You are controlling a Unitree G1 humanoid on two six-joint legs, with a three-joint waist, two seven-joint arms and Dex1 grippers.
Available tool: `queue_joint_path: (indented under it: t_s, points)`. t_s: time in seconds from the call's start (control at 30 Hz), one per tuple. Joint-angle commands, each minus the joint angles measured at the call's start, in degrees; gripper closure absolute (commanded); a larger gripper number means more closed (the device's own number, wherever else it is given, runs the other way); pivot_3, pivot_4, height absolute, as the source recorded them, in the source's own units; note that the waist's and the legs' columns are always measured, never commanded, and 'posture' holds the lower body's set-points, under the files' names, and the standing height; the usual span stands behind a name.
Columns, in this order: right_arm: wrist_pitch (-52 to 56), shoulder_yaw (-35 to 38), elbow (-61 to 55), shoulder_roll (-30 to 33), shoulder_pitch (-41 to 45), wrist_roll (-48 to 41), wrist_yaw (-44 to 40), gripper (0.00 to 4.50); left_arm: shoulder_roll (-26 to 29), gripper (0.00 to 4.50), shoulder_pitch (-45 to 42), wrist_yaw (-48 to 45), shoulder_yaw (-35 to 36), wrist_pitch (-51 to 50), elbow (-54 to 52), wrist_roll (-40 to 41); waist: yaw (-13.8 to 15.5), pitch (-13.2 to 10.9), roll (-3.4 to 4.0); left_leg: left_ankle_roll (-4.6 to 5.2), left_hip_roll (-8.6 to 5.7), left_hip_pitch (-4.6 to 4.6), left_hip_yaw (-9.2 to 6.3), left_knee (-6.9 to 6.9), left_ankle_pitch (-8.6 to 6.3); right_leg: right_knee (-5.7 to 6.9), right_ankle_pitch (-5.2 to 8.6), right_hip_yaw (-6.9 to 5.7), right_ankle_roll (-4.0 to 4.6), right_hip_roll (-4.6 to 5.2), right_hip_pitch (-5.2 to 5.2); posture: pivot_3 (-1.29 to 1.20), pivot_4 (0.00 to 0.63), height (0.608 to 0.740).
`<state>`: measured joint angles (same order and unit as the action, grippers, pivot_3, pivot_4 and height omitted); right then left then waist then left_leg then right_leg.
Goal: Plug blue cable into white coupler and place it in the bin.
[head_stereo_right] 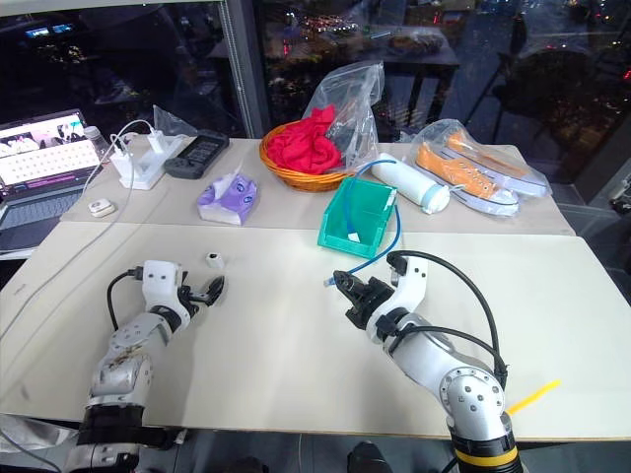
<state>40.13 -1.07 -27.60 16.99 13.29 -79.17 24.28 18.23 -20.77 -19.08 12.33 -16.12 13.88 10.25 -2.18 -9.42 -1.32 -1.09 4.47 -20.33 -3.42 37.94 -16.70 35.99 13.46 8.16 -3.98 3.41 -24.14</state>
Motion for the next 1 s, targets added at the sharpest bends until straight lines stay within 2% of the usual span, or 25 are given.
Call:
queue_joint_path:
  t_s: [0.03, 0.2, 0.27, 0.3, 0.47, 0.6, 0.83, 1.0]
  points:
    - [-0.4, 1.5, -1.5, -1.0, 0.7, -0.2, -0.3, 4.50, -0.2, 0.02, -4.2, -1.3, -1.5, 2.3, 9.2, -0.7, 0.1, 0.0, 0.06, -0.01, 0.00, 0.03, 0.00, 0.00, 0.01, 0.03, 0.00, 0.00, 0.00, 0.00, 0.01, 0.00, 0.150, 0.723]
    - [-0.9, 2.5, -1.6, -2.0, 0.8, -0.7, -0.1, 4.50, -1.2, 0.02, -9.8, -1.5, -2.4, 3.9, 16.1, -1.4, 0.1, 0.1, 0.10, -0.05, -0.03, 0.03, -0.03, 0.00, 0.03, 0.06, 0.00, 0.00, -0.01, 0.00, 0.05, 0.00, 0.150, 0.723]
    - [-0.7, 2.8, -1.9, -2.3, 0.8, -0.8, -0.1, 4.50, -1.6, 0.55, -10.8, -1.7, -2.9, 4.4, 17.2, -1.5, 0.1, 0.1, 0.10, -0.06, -0.02, 0.02, -0.04, 0.00, 0.04, 0.05, 0.00, 0.00, -0.01, 0.00, 0.04, 0.00, 0.150, 0.723]
    - [-0.6, 2.9, -1.9, -2.5, 0.9, -0.8, 0.0, 4.50, -1.8, 0.63, -11.0, -2.0, -3.1, 4.8, 17.6, -1.6, 0.1, 0.1, 0.10, -0.06, -0.02, 0.01, -0.05, 0.00, 0.04, 0.04, 0.00, 0.00, -0.01, 0.00, 0.03, 0.00, 0.150, 0.723]
    - [-0.2, 3.0, -2.5, -2.6, 0.7, -0.8, 0.3, 4.50, -3.0, 2.54, -10.8, -2.2, -3.2, 3.4, 15.8, -0.6, 0.2, 0.1, 0.10, -0.06, -0.03, 0.00, -0.06, -0.01, 0.04, 0.02, 0.00, 0.00, -0.01, 0.01, 0.03, 0.00, 0.150, 0.723]
    - [-0.2, 3.0, -2.6, -2.6, 0.7, -0.8, 0.4, 4.50, -4.1, 3.85, -9.9, -1.6, -3.2, 1.0, 12.4, -0.3, 0.2, 0.1, 0.10, -0.07, -0.03, -0.02, -0.06, -0.01, 0.04, 0.00, 0.00, -0.01, -0.01, 0.01, 0.03, 0.00, 0.150, 0.723]
    - [0.6, 2.2, -2.0, -1.8, 2.1, 1.5, 0.6, 4.50, -6.2, 3.82, -9.6, -3.3, -6.5, 0.1, 4.2, -1.0, 0.0, 0.1, 0.09, -0.07, -0.03, -0.07, -0.06, -0.01, 0.04, -0.01, 0.00, -0.01, -0.02, 0.01, -0.03, 0.00, 0.150, 0.723]
    - [0.1, 1.1, -6.8, 2.0, 5.8, 13.1, 0.5, 4.50, -6.6, 3.82, -5.2, -17.2, -17.6, 3.3, -9.9, 1.8, -0.3, 0.1, 0.09, -0.20, -0.02, -0.29, -0.08, -0.02, 0.11, -0.08, 0.00, -0.01, -0.02, 0.01, -0.22, 0.00, 0.150, 0.723]
